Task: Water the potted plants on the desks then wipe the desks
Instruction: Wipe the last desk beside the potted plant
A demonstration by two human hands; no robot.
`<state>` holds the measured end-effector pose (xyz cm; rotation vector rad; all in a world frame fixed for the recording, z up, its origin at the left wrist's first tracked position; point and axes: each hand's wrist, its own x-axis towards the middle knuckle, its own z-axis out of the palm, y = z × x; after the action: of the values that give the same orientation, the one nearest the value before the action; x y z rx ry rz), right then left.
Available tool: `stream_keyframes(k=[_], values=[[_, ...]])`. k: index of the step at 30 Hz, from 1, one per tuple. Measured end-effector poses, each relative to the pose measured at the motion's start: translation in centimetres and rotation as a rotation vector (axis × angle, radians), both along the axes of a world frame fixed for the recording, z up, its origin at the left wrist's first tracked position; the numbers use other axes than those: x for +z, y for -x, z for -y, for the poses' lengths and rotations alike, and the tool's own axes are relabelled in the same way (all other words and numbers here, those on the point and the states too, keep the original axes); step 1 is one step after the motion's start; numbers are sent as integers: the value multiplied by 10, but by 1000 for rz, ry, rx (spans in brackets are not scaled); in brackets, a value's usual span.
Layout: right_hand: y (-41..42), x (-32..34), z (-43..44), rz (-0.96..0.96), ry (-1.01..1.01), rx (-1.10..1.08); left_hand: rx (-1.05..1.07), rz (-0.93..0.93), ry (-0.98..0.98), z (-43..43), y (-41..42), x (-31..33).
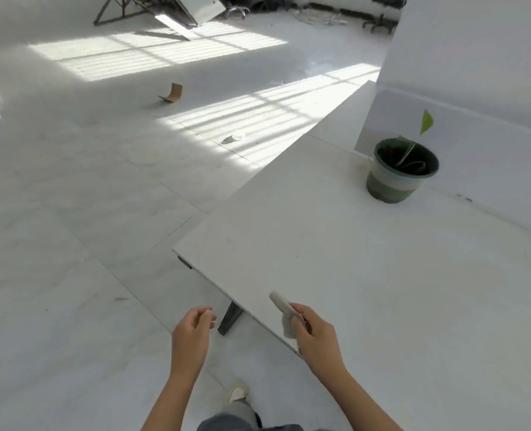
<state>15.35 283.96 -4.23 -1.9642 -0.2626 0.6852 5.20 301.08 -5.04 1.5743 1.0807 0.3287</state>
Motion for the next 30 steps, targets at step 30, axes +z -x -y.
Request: stream_keyframes(k=[30], values=[[-410, -35, 119, 336, 570, -381, -914, -549, -919, 6, -324, -61]])
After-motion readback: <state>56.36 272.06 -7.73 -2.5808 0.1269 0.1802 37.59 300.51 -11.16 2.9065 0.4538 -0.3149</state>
